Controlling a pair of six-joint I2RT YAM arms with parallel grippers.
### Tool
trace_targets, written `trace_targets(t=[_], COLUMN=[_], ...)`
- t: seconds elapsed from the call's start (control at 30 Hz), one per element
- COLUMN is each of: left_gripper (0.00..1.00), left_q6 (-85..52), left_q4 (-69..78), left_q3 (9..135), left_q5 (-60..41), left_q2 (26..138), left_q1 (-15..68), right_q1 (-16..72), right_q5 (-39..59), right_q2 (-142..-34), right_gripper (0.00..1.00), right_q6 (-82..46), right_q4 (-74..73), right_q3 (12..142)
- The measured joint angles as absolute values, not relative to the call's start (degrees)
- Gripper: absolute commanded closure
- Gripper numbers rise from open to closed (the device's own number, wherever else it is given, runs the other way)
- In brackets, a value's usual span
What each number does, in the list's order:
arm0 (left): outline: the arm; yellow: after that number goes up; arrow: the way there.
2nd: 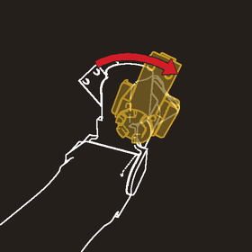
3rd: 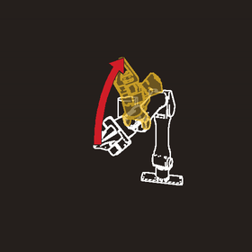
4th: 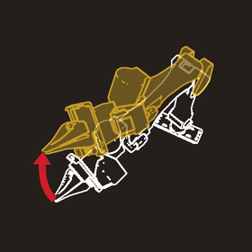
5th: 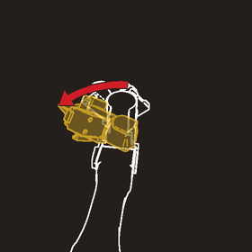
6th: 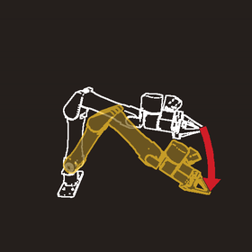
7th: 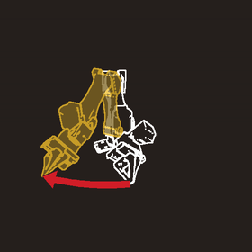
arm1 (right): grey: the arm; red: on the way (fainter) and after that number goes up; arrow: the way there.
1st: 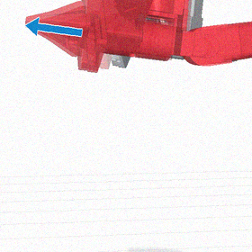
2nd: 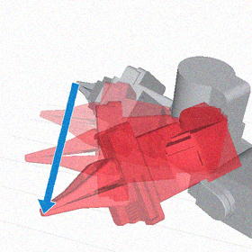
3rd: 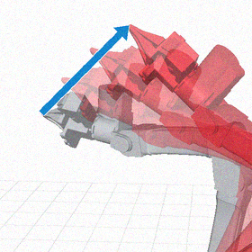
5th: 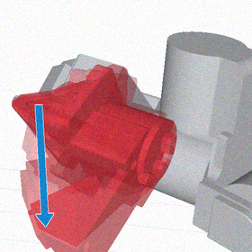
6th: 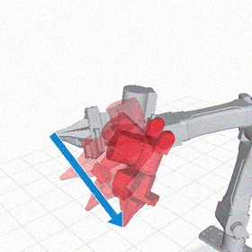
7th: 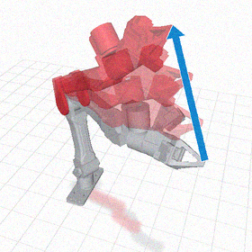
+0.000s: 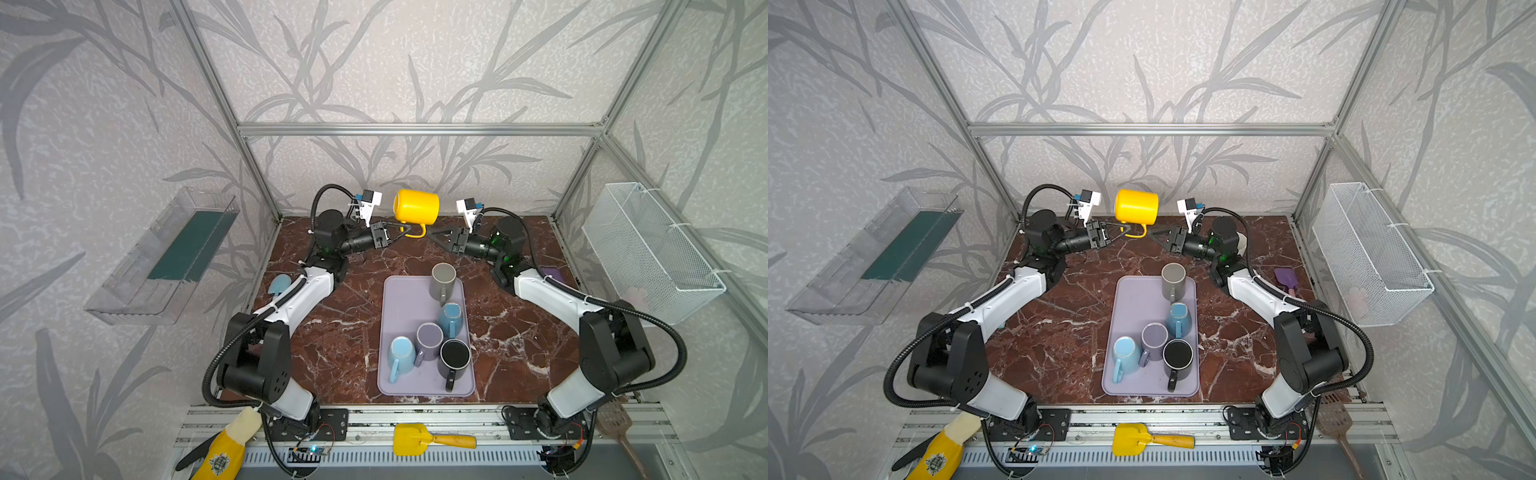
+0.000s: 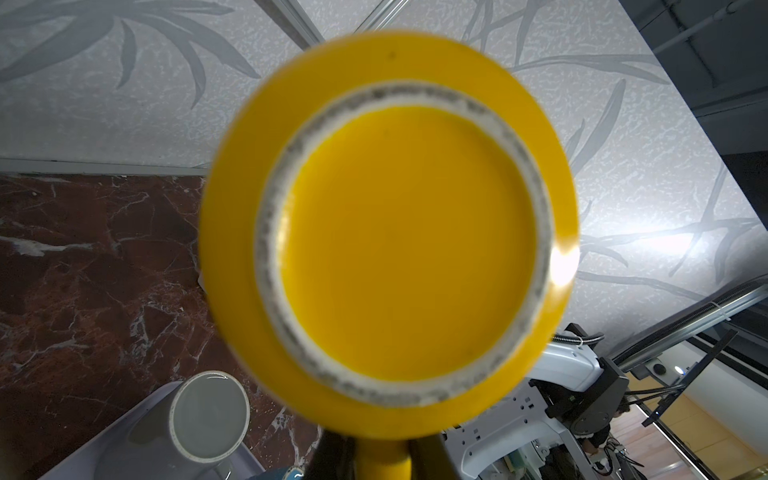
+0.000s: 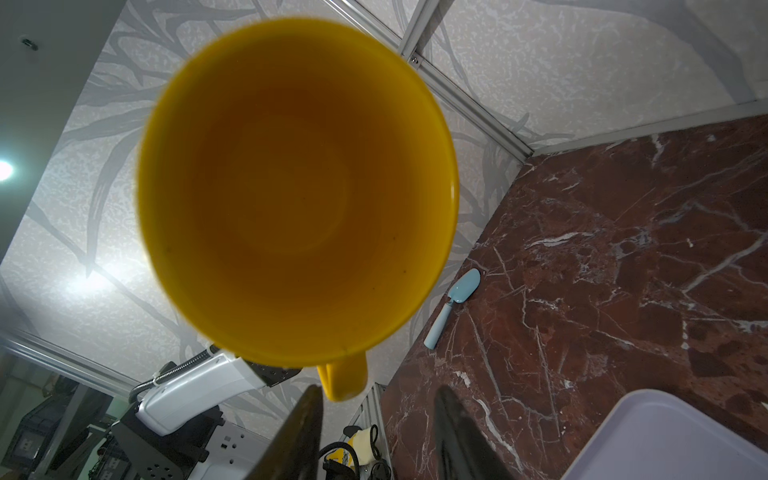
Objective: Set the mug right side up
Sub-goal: 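Rotate the yellow mug with the left gripper and grasp its rim with the right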
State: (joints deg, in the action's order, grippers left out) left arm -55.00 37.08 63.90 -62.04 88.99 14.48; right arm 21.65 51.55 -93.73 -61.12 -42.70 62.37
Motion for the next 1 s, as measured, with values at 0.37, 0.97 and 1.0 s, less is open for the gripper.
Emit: trace_targets(t=[0.37,0.97,1.0], left_gripper=[1.0,1.0,1.0], left_q6=[-57.6,-66.6,-66.9], left_q4=[40.7,52.9,53.2], left_q3=[63.3,63.1,63.1], left_q5=[-63.0,-65.7,-65.7], left_q2=[89.7,93.2,93.2], left_q1=[14.5,14.7,14.7], right_q1=[22.2,24.1,24.2], right_q5=[52.2,52.4,52.5], right_q2=[-94.8,-97.2,-97.2], right_gripper=[0.63,0.81,0.82], right_q6=[-64.0,-65.5,-65.5], right_q4=[-47.0,-48.8,-48.8], right_q3=[64.5,66.8,66.9])
